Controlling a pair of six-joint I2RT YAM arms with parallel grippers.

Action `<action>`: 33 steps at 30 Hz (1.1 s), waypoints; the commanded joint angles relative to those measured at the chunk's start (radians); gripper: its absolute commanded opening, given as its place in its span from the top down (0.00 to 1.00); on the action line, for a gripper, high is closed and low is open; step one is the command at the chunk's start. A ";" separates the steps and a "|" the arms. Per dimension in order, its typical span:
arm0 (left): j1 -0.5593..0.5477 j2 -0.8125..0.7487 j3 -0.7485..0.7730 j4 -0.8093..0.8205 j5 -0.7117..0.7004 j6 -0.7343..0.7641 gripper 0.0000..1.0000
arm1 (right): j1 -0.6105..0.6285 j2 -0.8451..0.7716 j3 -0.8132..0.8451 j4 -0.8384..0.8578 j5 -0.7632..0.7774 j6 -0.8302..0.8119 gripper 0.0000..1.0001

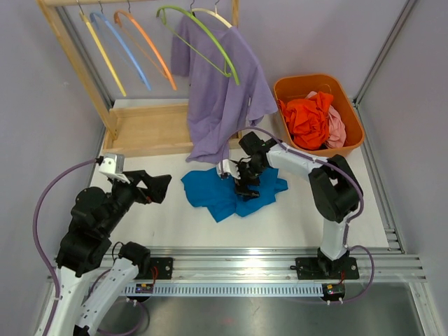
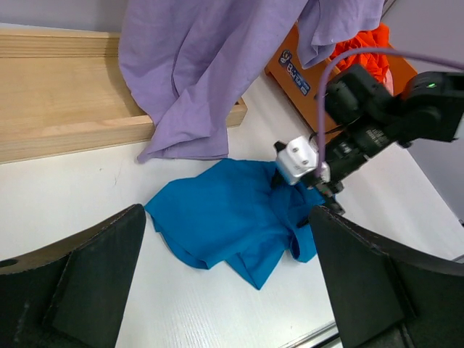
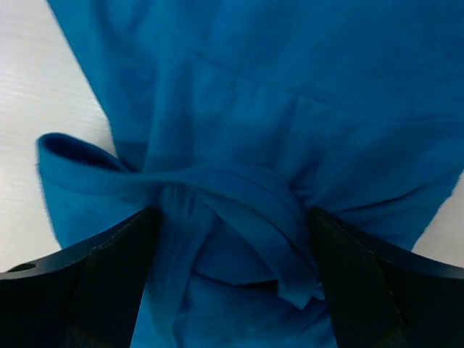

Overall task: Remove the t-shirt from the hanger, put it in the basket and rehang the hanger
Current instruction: Pick up the T-shirt from the center of the board.

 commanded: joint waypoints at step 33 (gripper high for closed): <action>0.001 -0.015 -0.009 0.029 -0.041 0.027 0.01 | -0.822 -0.246 0.781 0.002 -0.189 0.810 1.00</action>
